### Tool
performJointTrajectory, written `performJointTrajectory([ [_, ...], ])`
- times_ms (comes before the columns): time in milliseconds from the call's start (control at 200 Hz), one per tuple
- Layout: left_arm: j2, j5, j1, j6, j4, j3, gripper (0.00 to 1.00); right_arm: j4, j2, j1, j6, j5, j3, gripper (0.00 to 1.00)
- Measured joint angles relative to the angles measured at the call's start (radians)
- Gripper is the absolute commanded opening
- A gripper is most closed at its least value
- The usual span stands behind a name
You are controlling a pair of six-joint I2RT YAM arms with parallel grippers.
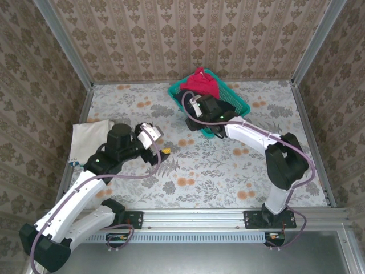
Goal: Fold and stack the t-shirts
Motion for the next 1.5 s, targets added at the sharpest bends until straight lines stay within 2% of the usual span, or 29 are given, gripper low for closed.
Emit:
performJointTrajectory([
  [235,-0.006,0.013,-0.002,0.010,0.006,-0.019,1.00,-0.048,0.111,0.008,-0.004,-0.003,0.080,0.31],
  [310,-0.005,0.008,-0.006,0.014,0.010,-0.022,1.00,-0.053,0.127,0.008,-0.002,0.010,0.091,0.18],
  [360,-0.002,0.005,-0.007,0.016,0.010,-0.023,1.00,-0.052,0.129,0.006,-0.011,0.008,0.093,0.14],
  [605,0.042,-0.002,-0.033,0.017,0.039,-0.024,1.00,-0.047,0.121,0.008,-0.027,0.071,0.083,0.08],
  [745,0.082,0.011,-0.066,0.016,0.102,-0.026,1.00,-0.041,0.071,-0.024,-0.030,0.096,0.027,0.10],
  [960,0.187,0.054,-0.113,0.005,0.245,-0.027,1.00,-0.036,0.009,-0.178,-0.029,0.117,-0.038,0.11],
  [1135,0.280,0.078,-0.134,0.005,0.288,-0.017,1.00,-0.021,0.008,-0.323,-0.033,0.143,-0.067,0.11],
  [1500,0.300,0.096,-0.138,0.005,0.348,-0.015,1.00,-0.017,0.007,-0.518,-0.059,0.155,-0.070,0.12],
])
